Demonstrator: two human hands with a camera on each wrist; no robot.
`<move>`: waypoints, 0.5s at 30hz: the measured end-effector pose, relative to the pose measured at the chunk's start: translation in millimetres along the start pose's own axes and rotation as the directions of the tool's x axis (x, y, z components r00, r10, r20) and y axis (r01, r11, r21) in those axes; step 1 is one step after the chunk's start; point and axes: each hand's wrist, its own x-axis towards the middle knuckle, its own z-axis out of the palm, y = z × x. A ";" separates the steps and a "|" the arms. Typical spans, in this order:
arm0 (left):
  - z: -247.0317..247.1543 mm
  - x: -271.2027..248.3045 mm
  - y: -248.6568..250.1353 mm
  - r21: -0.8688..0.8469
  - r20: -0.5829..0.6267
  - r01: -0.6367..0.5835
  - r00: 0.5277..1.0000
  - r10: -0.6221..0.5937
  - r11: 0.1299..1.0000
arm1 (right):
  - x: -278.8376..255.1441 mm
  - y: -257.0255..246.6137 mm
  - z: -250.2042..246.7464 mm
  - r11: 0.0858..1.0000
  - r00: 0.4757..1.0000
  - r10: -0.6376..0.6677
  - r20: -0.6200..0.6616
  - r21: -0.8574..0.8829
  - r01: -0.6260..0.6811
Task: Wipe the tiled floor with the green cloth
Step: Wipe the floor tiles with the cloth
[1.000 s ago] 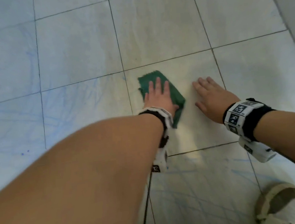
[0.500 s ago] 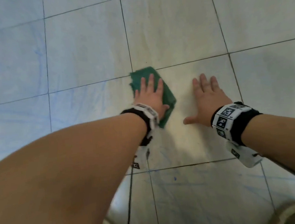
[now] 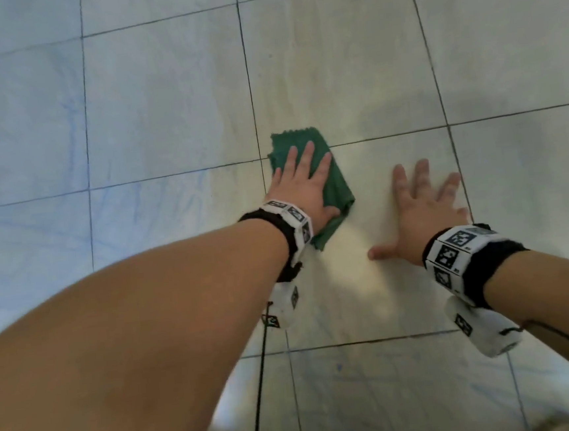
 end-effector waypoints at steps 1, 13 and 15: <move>-1.5 -7.8 -20.6 -0.018 -0.007 0.051 0.999 -0.051 0.999 | 0.0 -4.6 -2.4 1.000 1.000 -0.019 0.005 -0.013 0.019; 33.3 -94.2 -152.1 -0.173 0.004 0.345 0.937 -0.350 0.922 | -1.8 -163.2 3.4 0.887 0.917 -0.381 0.120 -0.231 0.399; 32.6 -105.4 -176.2 -0.202 -0.001 0.400 0.913 -0.408 0.894 | -1.5 -163.9 3.5 0.889 0.923 -0.367 0.118 -0.249 0.385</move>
